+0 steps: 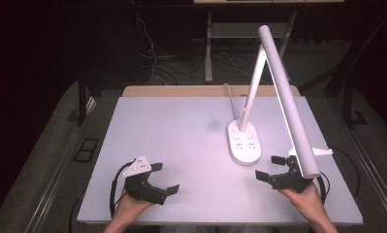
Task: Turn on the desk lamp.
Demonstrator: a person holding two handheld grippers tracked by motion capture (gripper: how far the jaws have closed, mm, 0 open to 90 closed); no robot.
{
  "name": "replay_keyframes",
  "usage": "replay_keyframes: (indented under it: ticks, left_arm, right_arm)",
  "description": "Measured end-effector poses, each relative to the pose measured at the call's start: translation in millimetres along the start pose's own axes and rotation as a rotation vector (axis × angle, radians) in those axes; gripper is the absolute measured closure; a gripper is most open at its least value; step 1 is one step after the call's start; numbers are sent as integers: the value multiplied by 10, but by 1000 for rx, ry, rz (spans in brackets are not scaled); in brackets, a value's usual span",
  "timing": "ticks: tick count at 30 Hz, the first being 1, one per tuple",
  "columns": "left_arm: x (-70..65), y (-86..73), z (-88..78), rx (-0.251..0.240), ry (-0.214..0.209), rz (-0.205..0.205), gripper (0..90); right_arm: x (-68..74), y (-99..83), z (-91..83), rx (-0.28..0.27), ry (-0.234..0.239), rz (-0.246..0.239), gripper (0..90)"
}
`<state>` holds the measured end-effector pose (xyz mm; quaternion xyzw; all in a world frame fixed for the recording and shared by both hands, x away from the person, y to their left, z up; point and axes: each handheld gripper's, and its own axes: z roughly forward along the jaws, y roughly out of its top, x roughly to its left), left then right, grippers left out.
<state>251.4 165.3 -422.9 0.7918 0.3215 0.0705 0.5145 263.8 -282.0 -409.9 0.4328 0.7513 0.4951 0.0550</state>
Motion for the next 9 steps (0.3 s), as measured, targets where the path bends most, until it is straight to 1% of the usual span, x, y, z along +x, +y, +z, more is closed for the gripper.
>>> replay_keyframes:
  ticks: [2,7,9]
  left_arm:
    - [1,1,-2,2,-1,0,0]
    - [-2,1,0,1,-1,2,0]
    - [-1,2,1,1,-3,2,0]
  right_arm:
    - [25,-37,15,3,-9,-12,4]
    - [85,-108,40,11,-12,-37,4]
    - [96,-124,38,9,-13,-38,4]
